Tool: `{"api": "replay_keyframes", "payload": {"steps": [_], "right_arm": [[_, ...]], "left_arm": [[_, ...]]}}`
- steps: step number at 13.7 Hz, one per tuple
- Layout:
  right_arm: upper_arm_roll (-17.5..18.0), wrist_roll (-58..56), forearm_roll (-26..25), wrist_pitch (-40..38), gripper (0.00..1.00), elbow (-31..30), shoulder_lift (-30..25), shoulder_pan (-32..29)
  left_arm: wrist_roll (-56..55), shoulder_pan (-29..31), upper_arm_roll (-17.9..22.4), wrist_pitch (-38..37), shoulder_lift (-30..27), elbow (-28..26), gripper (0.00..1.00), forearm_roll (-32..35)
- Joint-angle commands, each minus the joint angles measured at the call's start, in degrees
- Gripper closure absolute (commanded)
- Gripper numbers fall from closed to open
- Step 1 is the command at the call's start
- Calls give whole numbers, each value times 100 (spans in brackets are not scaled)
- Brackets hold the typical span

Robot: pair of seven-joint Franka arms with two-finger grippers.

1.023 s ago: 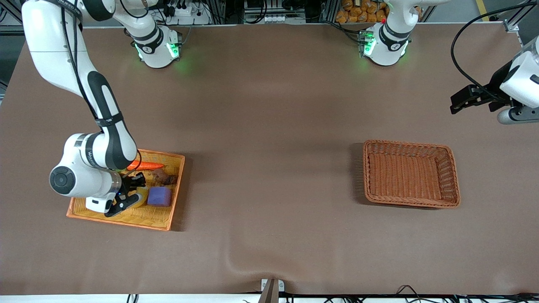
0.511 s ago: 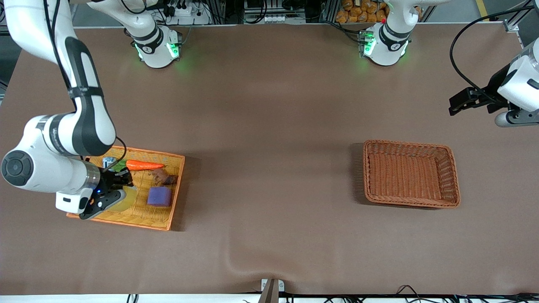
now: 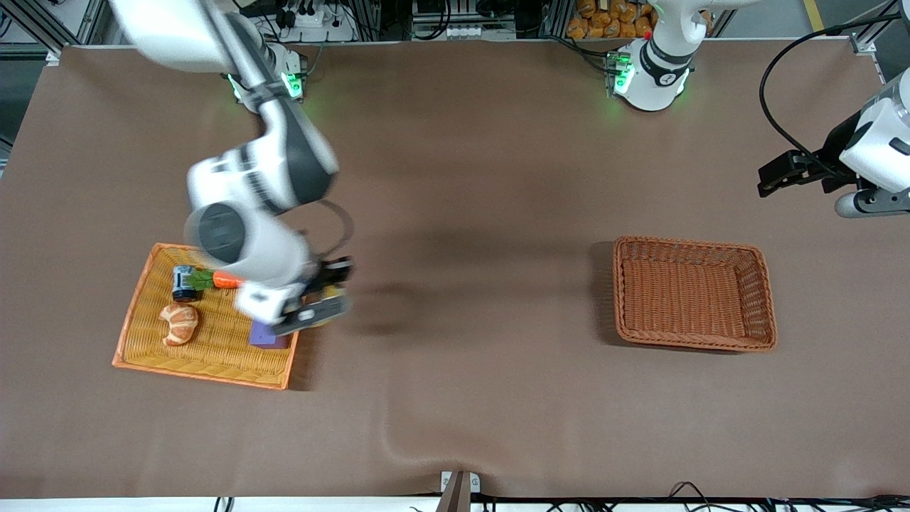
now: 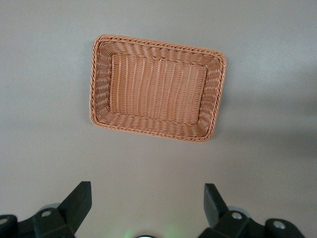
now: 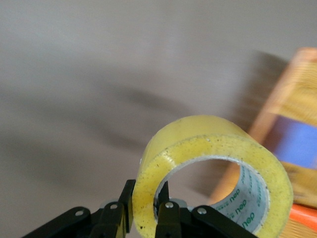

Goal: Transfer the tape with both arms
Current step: 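Lift the tape roll with the right gripper and carry it toward the basket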

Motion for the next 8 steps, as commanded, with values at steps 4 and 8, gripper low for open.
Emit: {"api": "replay_keyframes", "payload": {"steps": [4,8], "right_arm": [[-99,1316,385,1764,100,718,1456,1441],[-99,1925,385,1880,94,1379,2188,1733]], "left_arm": [[-38,30,-16,-23,43,46,0,-134],[-38,30,-16,-23,43,46,0,-134]]}}
